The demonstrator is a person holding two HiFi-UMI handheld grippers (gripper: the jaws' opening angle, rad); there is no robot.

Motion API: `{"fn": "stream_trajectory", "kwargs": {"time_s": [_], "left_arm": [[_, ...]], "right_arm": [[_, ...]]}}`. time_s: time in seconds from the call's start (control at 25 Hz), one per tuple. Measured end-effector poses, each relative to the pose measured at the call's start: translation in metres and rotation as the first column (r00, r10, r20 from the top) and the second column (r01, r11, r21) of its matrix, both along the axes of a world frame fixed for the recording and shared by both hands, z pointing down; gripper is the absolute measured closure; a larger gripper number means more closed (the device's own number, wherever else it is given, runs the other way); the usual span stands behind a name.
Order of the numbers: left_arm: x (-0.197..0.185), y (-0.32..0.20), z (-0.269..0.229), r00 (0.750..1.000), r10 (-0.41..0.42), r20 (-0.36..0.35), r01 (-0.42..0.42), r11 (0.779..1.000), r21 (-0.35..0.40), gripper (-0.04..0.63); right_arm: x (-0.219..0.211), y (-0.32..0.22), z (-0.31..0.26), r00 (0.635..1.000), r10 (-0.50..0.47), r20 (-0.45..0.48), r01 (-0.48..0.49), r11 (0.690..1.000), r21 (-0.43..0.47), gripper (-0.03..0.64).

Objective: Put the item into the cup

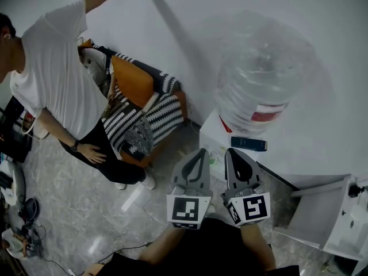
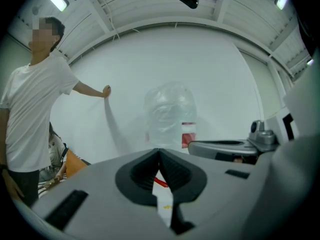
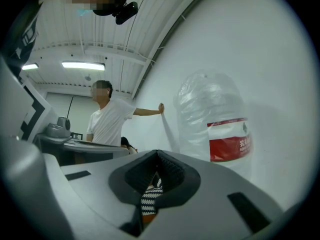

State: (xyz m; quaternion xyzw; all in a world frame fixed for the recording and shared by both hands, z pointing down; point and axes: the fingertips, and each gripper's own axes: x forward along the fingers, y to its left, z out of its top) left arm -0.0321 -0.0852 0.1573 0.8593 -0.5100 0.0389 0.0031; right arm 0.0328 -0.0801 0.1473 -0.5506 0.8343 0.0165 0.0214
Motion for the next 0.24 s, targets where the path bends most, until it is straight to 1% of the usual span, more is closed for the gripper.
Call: {"fn": "stream_trajectory", "kwargs": {"time_s": [0.24], "left_arm": [[0.0019, 0.0006, -0.001, 1.0, 0.005, -0.002, -0.005, 1.0, 0.005, 0.583]], "right_arm": [[-0.0008, 0.0006, 0.0001, 1.0, -0.004, -0.006, 0.004, 1.0, 0.002, 0.609]]}}
